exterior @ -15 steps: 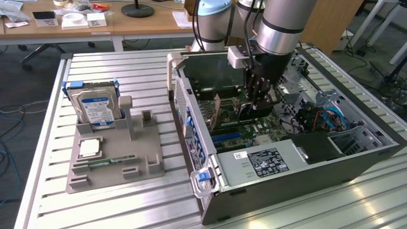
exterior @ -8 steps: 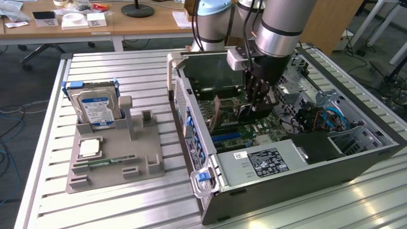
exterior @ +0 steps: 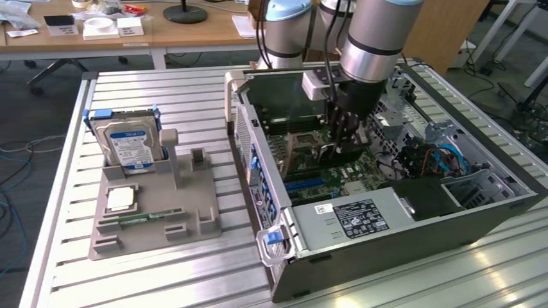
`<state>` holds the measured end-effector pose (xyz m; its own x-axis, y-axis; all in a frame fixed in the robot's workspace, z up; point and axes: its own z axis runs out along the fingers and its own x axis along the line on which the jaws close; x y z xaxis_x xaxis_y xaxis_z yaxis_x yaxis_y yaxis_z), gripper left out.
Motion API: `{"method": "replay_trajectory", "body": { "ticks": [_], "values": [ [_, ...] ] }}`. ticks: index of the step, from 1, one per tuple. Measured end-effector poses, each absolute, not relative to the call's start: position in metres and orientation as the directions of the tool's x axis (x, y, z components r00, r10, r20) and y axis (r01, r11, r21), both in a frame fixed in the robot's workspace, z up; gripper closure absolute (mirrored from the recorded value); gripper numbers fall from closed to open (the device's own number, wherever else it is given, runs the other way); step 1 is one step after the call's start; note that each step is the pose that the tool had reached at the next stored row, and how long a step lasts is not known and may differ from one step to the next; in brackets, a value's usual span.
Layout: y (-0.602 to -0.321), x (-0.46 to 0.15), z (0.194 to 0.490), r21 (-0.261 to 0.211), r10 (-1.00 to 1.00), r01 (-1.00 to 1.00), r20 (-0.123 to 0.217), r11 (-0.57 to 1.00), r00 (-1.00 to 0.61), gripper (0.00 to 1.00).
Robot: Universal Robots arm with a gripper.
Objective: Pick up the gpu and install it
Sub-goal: 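Insert the gpu into the slot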
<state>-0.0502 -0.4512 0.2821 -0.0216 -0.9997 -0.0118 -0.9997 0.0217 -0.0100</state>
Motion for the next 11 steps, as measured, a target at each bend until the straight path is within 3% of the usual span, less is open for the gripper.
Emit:
{"method": "replay_trajectory", "body": {
  "ticks": [11],
  "values": [
    [-0.4520, -0.0560, 0.2733, -0.010, -1.000, -1.000, -0.012, 0.022, -0.022, 0.73]
  ]
}}
